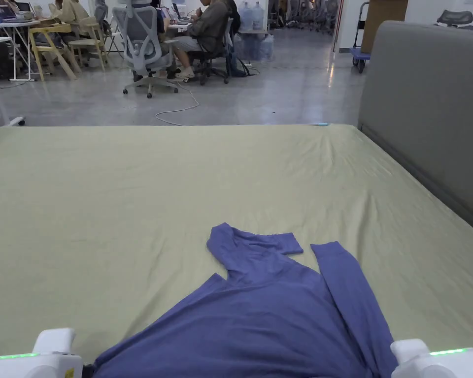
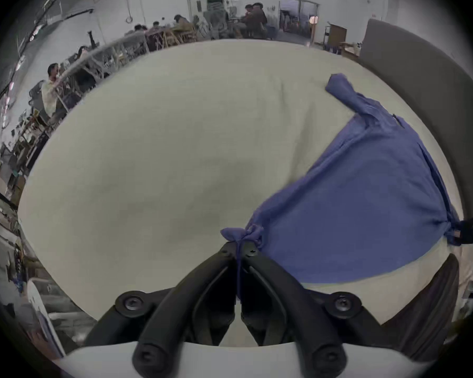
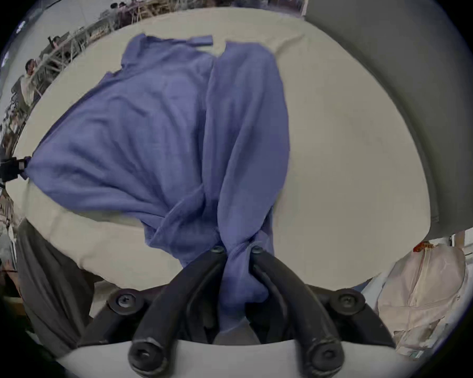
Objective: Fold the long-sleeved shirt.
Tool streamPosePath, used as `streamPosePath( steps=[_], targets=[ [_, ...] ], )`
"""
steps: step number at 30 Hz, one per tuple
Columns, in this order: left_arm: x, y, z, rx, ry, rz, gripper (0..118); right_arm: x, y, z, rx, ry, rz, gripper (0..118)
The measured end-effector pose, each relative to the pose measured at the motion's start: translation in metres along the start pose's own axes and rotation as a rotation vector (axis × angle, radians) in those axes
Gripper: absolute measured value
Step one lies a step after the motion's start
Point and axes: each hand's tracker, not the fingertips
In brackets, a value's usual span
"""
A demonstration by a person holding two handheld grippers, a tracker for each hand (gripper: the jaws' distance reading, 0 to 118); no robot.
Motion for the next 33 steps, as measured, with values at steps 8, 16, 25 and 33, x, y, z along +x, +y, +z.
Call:
streamPosePath(
  steps=[8,16,25,33],
  targets=[
    [-0.005,0.009,0.046,0.120,0.047,0.019,113,0.011,0.006,0.077,0.230,-0.076,-0.007,113],
    [0.008,0.023,0.083,0.220,-0.007,0.044,0,0.004,0.024,0.105,0.315,-0.045,-0.024,0],
    [0.015,0.014,0.024,0.073,0.095,0.067,112,-0.011,0.024,0.083,0.269,-0.002,0.015,0],
    [0.001,0.012,-0.038,-0.045,0.021,0.074,47,-0.028,0.046,0.058,0.227,0.025,0.078,0]
  ],
)
